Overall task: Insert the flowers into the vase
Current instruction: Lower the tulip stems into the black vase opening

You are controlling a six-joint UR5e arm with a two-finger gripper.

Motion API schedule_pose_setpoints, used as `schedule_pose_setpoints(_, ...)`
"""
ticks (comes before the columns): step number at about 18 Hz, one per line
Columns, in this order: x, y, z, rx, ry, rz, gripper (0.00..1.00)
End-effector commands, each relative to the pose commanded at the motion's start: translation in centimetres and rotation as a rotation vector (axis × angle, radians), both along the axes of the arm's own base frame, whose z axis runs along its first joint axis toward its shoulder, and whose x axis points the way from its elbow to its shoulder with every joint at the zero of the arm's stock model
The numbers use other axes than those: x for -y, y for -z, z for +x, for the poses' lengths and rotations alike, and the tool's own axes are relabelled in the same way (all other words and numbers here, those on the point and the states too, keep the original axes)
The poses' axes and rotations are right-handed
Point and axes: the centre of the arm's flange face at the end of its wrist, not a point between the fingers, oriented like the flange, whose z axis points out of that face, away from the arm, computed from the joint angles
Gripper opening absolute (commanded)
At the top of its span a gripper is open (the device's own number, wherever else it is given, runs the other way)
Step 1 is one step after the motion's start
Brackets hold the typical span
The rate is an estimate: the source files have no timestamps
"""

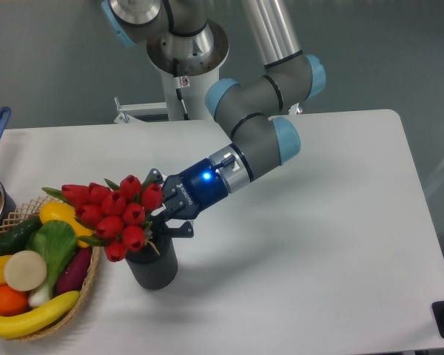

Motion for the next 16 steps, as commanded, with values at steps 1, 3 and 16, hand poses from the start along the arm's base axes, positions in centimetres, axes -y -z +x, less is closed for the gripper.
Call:
schedule_pose_setpoints(1, 0.0, 0.1, -0.1, 0.002, -0.001, 0.0, 0.21)
schedule_pose_setpoints(3, 0.0, 0.7, -0.2, 0.006, -0.001, -0.004, 0.21)
schedule_pose_setpoints(16, -0.2, 2.5, -1.2, -0.005, -0.005, -0.002, 0.29)
